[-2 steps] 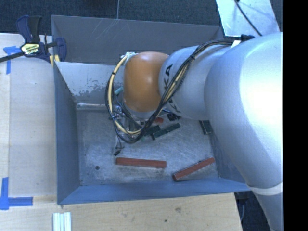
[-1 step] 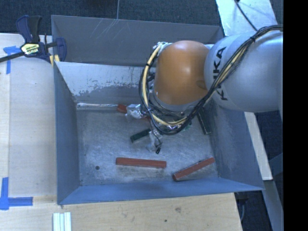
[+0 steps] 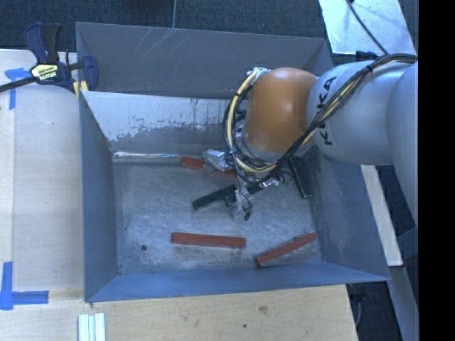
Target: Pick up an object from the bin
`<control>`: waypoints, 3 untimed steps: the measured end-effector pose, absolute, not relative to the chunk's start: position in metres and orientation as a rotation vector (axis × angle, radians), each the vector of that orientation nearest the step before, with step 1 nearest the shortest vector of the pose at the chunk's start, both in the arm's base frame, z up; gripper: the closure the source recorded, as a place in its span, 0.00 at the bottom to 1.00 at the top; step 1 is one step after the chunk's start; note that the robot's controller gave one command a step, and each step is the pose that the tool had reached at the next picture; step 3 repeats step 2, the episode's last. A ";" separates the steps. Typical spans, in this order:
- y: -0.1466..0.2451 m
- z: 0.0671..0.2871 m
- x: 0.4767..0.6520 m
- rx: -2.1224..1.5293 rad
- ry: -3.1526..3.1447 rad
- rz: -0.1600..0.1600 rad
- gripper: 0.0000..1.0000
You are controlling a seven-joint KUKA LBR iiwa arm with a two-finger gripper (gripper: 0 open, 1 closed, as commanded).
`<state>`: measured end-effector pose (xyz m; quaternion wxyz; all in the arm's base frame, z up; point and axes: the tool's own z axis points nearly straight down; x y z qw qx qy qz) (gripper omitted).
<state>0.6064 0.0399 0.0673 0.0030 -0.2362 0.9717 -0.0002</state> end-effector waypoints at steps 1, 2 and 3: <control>0.044 0.073 0.607 -0.744 3.040 0.001 1.00; 0.039 0.205 0.604 -0.682 3.054 -0.003 1.00; 0.039 0.205 0.604 -0.682 3.054 -0.003 1.00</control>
Offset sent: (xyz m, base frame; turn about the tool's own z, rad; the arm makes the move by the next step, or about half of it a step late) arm 0.0000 0.0000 0.0000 0.0000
